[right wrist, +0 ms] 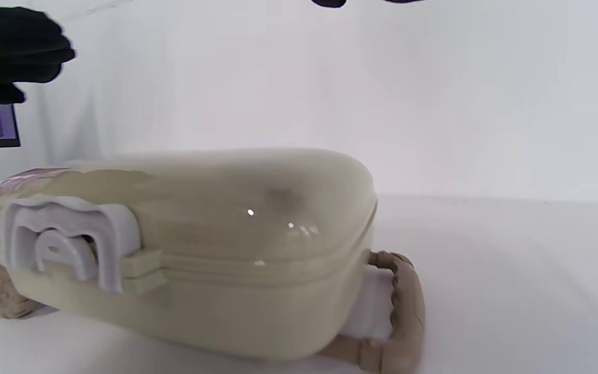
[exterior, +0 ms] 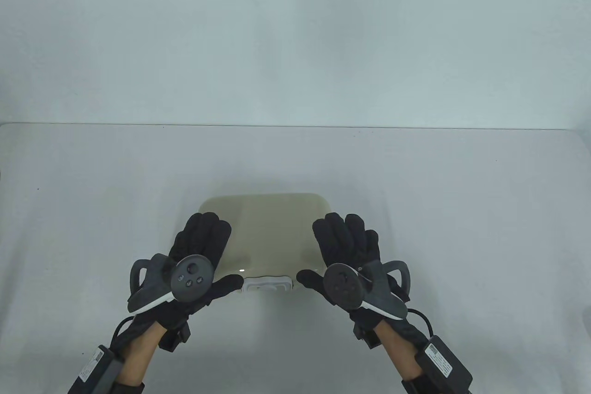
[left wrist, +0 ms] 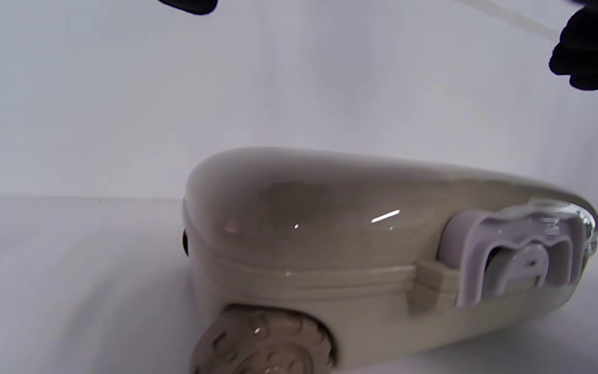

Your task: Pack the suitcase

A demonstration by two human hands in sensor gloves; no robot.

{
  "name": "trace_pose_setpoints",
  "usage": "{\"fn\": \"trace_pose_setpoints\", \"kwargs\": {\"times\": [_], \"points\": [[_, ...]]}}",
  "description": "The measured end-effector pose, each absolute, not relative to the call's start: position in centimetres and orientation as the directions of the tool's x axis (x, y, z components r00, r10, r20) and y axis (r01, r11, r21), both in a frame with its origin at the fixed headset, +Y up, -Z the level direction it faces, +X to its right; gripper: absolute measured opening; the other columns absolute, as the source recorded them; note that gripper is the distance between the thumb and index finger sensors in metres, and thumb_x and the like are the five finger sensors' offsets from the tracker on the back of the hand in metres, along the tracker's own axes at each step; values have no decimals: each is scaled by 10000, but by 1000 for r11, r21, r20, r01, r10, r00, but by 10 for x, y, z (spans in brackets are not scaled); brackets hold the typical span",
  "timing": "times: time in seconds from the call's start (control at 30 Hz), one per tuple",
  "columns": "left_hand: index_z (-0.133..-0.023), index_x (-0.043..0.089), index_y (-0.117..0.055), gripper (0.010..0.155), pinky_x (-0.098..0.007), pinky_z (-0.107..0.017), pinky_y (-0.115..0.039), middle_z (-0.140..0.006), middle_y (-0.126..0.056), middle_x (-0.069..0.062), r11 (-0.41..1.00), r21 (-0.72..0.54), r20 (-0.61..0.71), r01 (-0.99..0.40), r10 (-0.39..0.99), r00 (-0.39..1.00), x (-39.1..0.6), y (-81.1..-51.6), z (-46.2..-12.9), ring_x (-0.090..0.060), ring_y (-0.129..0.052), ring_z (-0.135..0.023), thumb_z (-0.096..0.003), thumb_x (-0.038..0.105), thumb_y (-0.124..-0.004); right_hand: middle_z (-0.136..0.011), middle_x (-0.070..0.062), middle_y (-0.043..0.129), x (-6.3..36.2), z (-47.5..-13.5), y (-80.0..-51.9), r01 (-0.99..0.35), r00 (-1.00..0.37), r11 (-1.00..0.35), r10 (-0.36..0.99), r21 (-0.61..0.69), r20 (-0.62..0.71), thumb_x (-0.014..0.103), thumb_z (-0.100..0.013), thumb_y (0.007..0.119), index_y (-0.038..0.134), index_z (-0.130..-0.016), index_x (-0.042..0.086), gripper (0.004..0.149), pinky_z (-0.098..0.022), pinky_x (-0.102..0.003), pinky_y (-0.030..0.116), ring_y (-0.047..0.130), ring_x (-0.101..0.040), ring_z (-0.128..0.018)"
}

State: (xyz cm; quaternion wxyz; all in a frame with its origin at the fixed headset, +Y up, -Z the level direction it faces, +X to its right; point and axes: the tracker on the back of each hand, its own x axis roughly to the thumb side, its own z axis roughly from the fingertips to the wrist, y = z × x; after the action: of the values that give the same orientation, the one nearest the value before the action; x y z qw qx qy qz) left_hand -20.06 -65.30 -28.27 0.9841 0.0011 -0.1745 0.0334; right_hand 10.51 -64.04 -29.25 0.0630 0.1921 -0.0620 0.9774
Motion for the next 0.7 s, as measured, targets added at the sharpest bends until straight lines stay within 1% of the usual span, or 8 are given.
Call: {"fn": "trace_pose_setpoints", "kwargs": {"times": [0.1,0.2,0.3,0.5,0.7], "points": [[-1095,217,-72,995,-525,-822,-388,-1181,-73,-123,997,-56,358,-49,66,931,-200,-663,-282,-416,-168,-1112,-392,743,-542,-1237,-151,273,116,-295,-654,-140,-930,-984,93,-108,357,763,-425,413,207,-1138,146,965,-730,-724,386,332,-563,-1103],[-1092,211,-72,1001,-527,-821,-382,-1179,-70,-126,994,-86,363,-62,89,927,-197,-671,-283,-418,-164,-1109,-388,743,-544,-1235,-153,254,125,-298,-663,-110,-936,-991,79,-72,342,762,-426,411,192,-1136,140,969,-733,-719,379,312,-566,-1100],[-1095,211,-75,1001,-528,-821,-375,-1180,-69,-127,994,-79,369,-71,95,924,-195,-671,-282,-418,-158,-1109,-388,745,-540,-1234,-158,248,127,-301,-664,-128,-935,-990,103,-54,338,761,-426,413,187,-1135,135,972,-732,-720,371,301,-568,-1098],[-1096,206,-82,996,-529,-817,-375,-1179,-72,-130,990,-106,344,-95,126,931,-201,-677,-285,-423,-159,-1104,-392,742,-538,-1234,-155,251,125,-300,-665,-120,-933,-991,92,-59,349,761,-425,417,188,-1135,135,974,-732,-719,354,302,-565,-1099],[-1097,204,-85,994,-526,-818,-372,-1179,-76,-130,988,-105,335,-113,142,932,-203,-676,-285,-423,-160,-1104,-394,739,-542,-1233,-160,254,122,-297,-668,-115,-930,-992,91,-48,357,757,-427,416,187,-1133,132,971,-732,-715,349,303,-566,-1097]]}}
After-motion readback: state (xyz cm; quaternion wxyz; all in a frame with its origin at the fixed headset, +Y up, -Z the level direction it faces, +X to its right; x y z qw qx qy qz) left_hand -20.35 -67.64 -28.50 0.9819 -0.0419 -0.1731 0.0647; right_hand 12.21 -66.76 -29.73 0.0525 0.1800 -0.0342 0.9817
